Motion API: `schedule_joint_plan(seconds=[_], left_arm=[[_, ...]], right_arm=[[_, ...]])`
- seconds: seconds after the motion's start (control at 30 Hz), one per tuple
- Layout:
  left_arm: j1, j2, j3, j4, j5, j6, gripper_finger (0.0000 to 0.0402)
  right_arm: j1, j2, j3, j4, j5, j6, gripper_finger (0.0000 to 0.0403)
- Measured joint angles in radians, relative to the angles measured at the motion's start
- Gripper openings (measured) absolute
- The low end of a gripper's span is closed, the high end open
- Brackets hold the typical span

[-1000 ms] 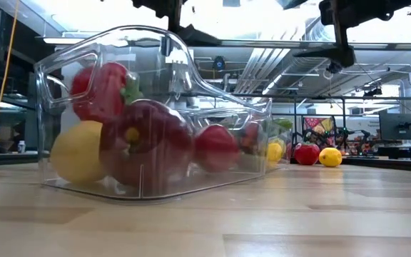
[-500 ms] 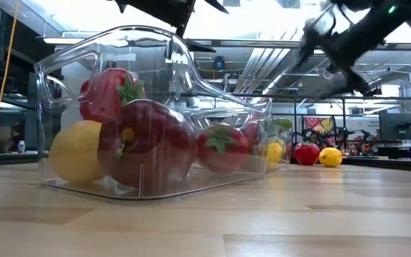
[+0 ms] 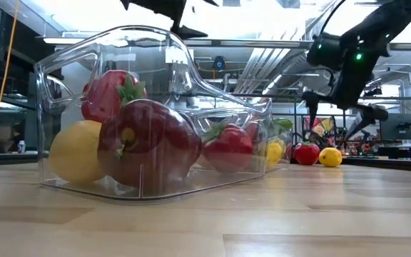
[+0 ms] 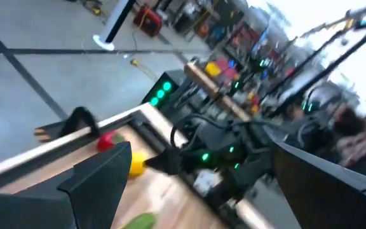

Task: Sort produce into baskets
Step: Put the yellow lime into the bottom transparent bin

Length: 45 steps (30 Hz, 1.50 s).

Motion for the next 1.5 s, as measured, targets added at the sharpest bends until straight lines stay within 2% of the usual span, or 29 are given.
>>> schedule_joint_plan(seconds=[0.37, 0.5, 0.7, 1.03, 1.2, 1.33, 1.5], left_arm=[[0.294, 0.004, 0.023, -0.320, 0.312, 0.300, 0.0362], [0.379, 0.006, 0.023, -0.333, 0.331, 0.384, 0.0362], [0.470, 0.006, 0.023, -0.283, 0.332, 0.364, 0.0362], [0.483, 0.006, 0.023, -0.292, 0.332, 0.319, 0.0362], [0.463, 0.006, 0.023, -0.291, 0.330, 0.320, 0.0362], [0.450, 0.006, 0.022, -0.290, 0.315, 0.319, 0.0362], [0.437, 0.006, 0.022, -0.283, 0.313, 0.320, 0.0362]], right_arm=[[-0.050, 0.121, 0.000, -0.009, 0.016, 0.220, 0.0399], [-0.065, 0.161, 0.000, -0.011, 0.018, 0.257, 0.0399], [-0.089, 0.243, 0.000, 0.001, 0.023, 0.289, 0.0399], [-0.132, 0.336, 0.000, 0.043, 0.050, 0.278, 0.0399], [-0.159, 0.348, 0.000, 0.048, 0.017, 0.141, 0.0390], [-0.181, 0.347, 0.000, 0.044, -0.012, 0.031, 0.0355], [-0.186, 0.348, -0.001, 0.044, -0.016, -0.067, 0.0284]])
